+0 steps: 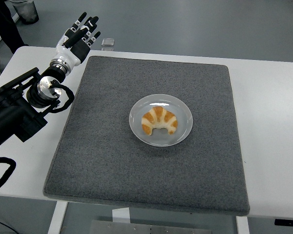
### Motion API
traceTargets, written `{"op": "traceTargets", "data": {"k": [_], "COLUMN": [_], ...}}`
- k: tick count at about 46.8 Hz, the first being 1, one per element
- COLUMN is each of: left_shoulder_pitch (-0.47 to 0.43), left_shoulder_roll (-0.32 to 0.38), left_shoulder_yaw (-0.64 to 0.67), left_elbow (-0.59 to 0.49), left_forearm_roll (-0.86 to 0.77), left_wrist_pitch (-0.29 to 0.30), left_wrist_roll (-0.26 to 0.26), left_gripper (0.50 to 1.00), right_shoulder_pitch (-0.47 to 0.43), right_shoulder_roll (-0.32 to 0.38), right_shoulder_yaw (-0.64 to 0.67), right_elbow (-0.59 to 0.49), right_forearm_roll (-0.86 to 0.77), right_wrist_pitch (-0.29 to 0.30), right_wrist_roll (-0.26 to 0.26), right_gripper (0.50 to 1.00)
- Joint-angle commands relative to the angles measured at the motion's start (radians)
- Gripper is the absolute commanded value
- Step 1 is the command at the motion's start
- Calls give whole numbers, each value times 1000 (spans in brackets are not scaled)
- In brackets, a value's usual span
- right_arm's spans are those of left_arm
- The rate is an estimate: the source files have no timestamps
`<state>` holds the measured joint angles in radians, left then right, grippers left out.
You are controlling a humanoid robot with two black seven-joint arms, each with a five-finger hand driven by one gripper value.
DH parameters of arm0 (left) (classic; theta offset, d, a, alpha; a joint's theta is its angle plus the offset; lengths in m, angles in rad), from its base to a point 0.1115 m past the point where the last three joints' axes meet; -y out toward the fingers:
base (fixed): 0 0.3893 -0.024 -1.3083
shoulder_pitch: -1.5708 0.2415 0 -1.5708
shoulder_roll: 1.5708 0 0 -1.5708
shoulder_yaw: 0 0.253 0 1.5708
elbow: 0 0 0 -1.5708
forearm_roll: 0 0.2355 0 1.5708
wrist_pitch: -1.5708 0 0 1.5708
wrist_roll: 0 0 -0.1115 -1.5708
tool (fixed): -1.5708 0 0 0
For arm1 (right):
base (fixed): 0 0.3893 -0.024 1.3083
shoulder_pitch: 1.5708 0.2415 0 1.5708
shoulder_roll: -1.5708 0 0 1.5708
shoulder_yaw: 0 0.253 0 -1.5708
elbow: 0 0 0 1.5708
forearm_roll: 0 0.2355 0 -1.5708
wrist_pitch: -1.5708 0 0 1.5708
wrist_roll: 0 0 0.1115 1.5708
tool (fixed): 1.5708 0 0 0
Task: Place the bread on the plate
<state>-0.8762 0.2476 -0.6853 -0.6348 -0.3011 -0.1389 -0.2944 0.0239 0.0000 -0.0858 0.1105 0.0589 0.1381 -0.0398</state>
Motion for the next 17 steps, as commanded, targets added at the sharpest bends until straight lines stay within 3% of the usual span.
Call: {"op": "traceTargets", "data": {"k": [1,17], "left_shoulder_pitch": [32,75], "left_shoulder_roll": [-22,-30], "left_shoulder_yaw": [-62,-135], "left_elbow": [3,7], "left_forearm_roll": [0,3], "left_wrist_pitch": [-11,-24], "left_wrist_roll": [-8,-46], "left_gripper": [1000,1000], "right_shoulder_pitch": [-1,-4], "right_shoulder_roll": [0,0], "right_shoulder_yaw": [0,4], "right_elbow": [0,0], "right_forearm_roll": [1,9], "right_wrist_pitch": [0,-2], "right_wrist_roll": [0,0], "right_gripper": [952,952]}}
